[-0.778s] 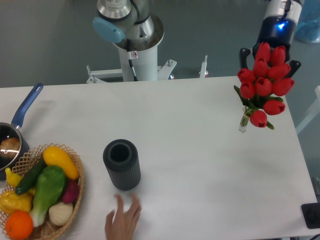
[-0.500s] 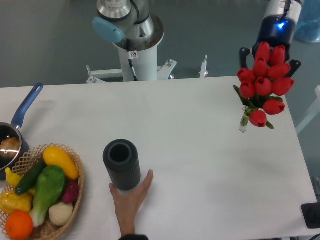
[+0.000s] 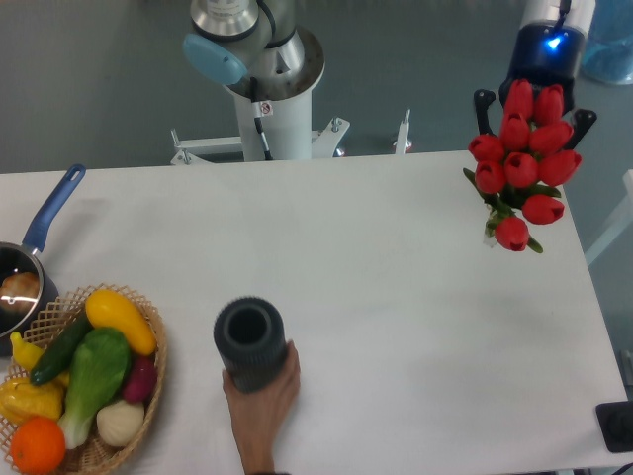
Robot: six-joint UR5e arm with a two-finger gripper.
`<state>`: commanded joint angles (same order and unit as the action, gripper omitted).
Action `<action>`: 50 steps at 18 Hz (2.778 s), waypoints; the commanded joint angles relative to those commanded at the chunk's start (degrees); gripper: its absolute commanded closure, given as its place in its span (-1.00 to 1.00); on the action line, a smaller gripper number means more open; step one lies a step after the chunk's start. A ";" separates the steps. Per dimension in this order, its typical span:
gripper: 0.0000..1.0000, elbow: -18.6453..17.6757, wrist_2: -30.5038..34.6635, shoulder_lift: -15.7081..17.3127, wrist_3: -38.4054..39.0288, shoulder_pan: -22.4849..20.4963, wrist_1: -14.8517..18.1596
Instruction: Place the flowers on the table
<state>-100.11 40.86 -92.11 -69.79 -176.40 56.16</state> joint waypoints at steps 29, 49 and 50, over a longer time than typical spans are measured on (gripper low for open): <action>0.04 6.94 42.11 -17.30 1.76 21.62 6.68; -1.00 7.65 43.25 -22.94 4.75 23.20 -0.61; -1.00 7.47 43.34 -22.85 4.84 23.20 -0.61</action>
<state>-92.63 84.20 -114.96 -64.95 -153.19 55.55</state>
